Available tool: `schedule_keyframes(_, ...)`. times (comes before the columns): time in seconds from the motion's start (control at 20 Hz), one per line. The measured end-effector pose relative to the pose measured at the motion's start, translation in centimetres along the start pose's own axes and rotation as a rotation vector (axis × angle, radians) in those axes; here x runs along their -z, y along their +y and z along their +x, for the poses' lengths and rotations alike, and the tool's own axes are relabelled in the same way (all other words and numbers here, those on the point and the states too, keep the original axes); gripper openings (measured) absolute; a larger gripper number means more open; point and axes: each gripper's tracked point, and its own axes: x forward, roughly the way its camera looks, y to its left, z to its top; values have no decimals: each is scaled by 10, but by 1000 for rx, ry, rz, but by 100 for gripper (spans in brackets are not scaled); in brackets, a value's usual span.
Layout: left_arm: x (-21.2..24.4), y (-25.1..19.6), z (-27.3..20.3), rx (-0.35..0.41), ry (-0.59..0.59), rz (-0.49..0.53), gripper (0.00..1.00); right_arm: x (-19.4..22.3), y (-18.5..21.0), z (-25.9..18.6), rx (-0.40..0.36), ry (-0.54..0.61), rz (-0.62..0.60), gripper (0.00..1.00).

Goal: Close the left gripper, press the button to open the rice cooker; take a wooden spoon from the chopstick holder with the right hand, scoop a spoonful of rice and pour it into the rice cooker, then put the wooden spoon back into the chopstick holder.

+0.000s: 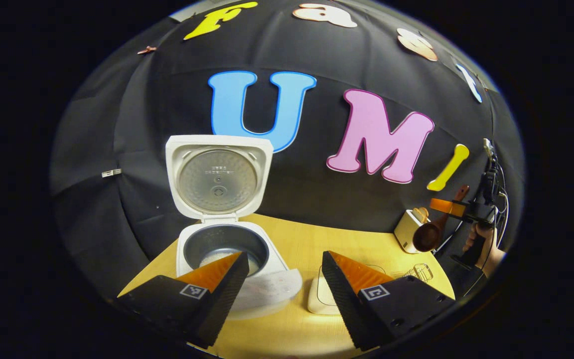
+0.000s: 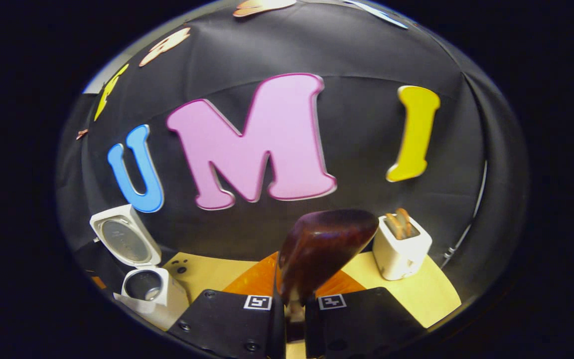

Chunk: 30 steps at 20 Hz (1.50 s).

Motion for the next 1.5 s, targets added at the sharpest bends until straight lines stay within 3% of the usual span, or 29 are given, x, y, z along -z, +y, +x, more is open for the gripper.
schedule_keyframes(0.3,7,-45,-11,-4,-10,33,95,40,-83,-15,85,50,36,19)
schedule_keyframes(0.55,13,-69,-24,-7,-5,47,95,83,-127,-9,128,108,87,19)
schedule_keyframes(0.8,21,-73,-35,-43,-6,66,95,129,-151,5,164,161,140,19)
schedule_keyframes(1.0,29,-67,-44,-67,6,73,95,152,-155,18,175,191,213,19)
schedule_keyframes(1.25,31,-55,-51,-109,10,40,95,195,-158,24,206,273,221,20)
schedule_keyframes(1.5,33,-47,-55,-120,6,20,95,202,-157,18,215,293,240,26)
